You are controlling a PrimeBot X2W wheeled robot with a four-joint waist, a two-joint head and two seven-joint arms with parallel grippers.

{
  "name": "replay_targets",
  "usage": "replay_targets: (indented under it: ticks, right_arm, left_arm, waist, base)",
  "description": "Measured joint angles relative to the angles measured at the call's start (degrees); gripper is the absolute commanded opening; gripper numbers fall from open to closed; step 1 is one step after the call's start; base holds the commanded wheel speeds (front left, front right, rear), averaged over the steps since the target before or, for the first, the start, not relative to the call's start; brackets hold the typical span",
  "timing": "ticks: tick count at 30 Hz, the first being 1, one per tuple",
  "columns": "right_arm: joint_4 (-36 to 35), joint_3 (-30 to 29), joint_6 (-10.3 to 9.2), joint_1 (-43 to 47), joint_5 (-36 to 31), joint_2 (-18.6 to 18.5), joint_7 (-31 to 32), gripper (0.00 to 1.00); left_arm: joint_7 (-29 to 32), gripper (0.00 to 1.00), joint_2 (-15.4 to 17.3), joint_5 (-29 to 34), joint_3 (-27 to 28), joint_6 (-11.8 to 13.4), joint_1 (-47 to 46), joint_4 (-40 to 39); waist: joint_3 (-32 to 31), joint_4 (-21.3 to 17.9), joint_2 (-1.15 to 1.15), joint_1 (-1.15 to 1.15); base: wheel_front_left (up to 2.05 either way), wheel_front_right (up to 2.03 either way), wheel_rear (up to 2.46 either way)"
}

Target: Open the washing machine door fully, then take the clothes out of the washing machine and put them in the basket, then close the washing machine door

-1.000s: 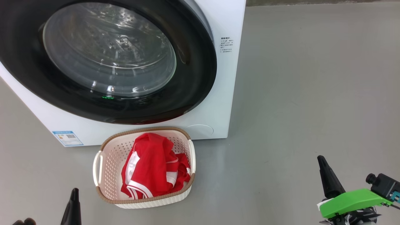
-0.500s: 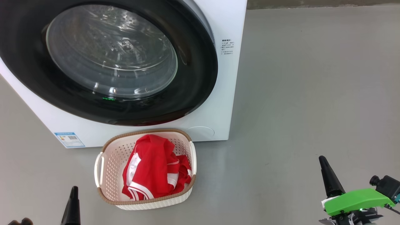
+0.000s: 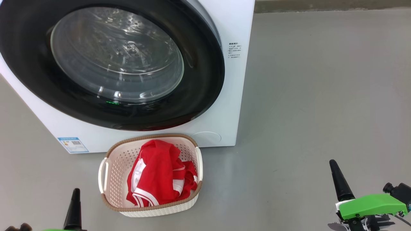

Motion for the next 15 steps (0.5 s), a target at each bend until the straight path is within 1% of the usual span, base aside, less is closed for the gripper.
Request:
replay_targets:
  ticks: [3,4,15]
  right_arm:
    - [0.0,-0.1,0.0,0.0,1.3,0.1,0.4,0.0]
    - [-0.1,-0.3,0.0,0.0,2.4,0.1,0.8,0.0]
    - [-0.4,-1.4,0.0,0.1,8.2,0.7,2.4,0.0]
  left_arm:
    - [0.1,0.0,-0.1,-0.8,0.1,0.0,-0.1,0.0]
    - [0.6,0.0,-0.3,-2.2,0.3,0.0,-0.1,0.0]
    - [2.1,0.0,-0.9,-7.3,1.0,0.0,-0.4,0.0]
  waist:
    - [-0.1,0.0,0.0,0.0]
    - [-0.2,0.1,0.0,0.0]
    - [-0.6,0.2,0.0,0.0]
  base:
    - [0.0,0.0,0.0]
    - [0.0,0.0,0.0]
    - [0.0,0.0,0.0]
